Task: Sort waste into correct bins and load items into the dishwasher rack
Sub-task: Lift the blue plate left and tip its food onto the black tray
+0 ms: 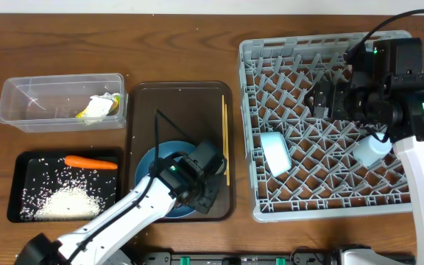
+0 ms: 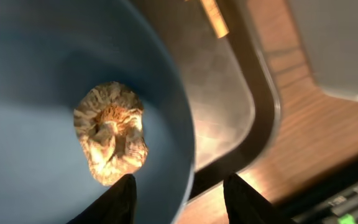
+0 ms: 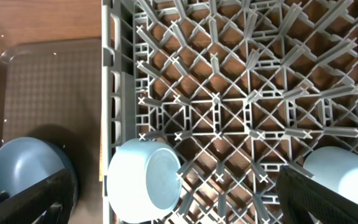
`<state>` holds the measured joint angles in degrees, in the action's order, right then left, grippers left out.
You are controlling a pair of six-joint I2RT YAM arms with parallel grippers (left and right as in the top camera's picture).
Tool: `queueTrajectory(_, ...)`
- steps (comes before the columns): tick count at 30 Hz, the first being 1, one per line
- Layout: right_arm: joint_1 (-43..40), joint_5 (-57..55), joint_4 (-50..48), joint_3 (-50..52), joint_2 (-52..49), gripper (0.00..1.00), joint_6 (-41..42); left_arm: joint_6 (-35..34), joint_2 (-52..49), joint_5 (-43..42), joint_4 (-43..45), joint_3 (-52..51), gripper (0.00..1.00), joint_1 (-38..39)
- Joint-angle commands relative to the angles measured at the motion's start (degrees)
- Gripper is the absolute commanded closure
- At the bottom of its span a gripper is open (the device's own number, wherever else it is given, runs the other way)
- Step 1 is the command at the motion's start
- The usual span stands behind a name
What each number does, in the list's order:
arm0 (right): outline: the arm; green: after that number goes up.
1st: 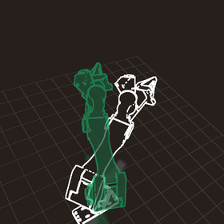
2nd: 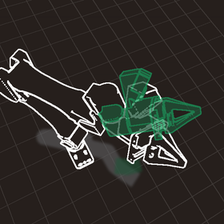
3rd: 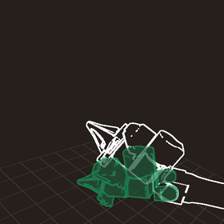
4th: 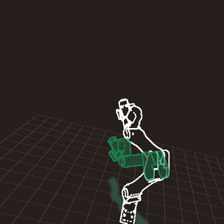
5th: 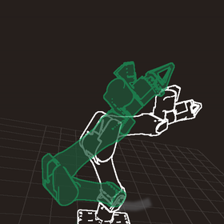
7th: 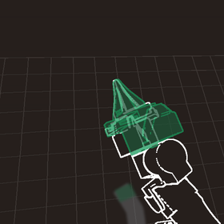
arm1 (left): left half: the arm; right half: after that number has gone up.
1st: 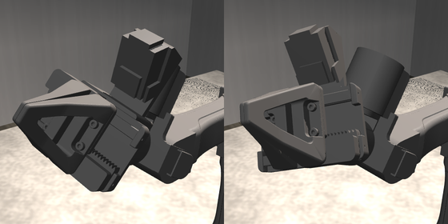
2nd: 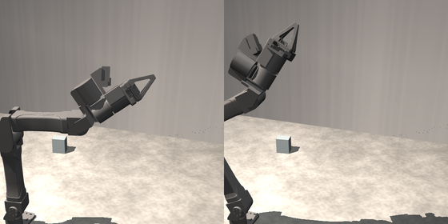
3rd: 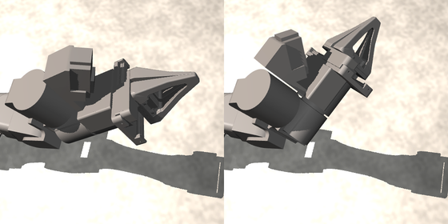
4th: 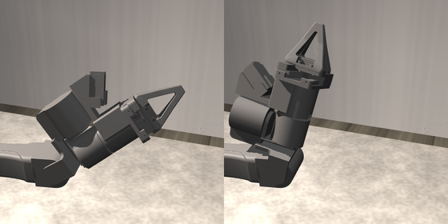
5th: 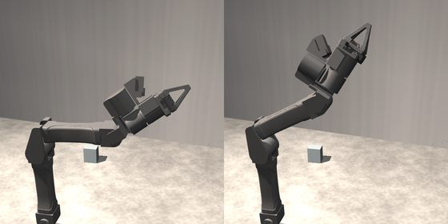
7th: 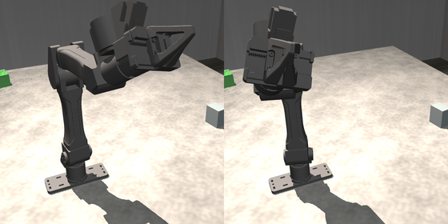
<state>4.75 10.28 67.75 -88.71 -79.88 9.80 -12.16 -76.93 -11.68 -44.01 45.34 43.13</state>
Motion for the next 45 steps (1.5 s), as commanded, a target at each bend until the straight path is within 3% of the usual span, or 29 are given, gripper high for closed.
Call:
queueTrajectory(1,0.20,-0.63,0.37,0.13,0.02,0.04,-0.66,0.31,-1.64,-1.86,0.81,-2.14,0.55,-0.02)
queueTrajectory(7,0.20,-0.63,0.22,0.39,0.02,0.04,-0.63,0.85,-2.05,-2.64,1.51,-2.43,0.64,0.02)
queueTrajectory(22,0.20,-0.66,0.66,0.42,0.02,0.04,-0.66,2.27,-9.22,-1.09,5.97,-4.42,0.65,0.02)
queueTrajectory(25,0.20,-0.66,0.66,0.42,0.02,0.04,-0.66,2.27,-9.11,-0.68,6.88,-4.28,0.78,-0.11)
queueTrajectory(27,0.20,-0.66,0.70,0.42,0.02,0.04,-0.66,2.27,-9.11,-0.66,7.13,-3.82,0.94,-0.11)
queueTrajectory(42,0.20,-0.63,0.87,0.42,0.02,0.03,-0.66,1.36,-3.98,-0.66,-5.68,17.44,0.94,-0.09)
queueTrajectory(45,0.20,-0.63,0.85,0.42,0.02,0.03,-0.66,-2.38,-2.89,2.93,-6.58,20.92,0.94,-0.09)
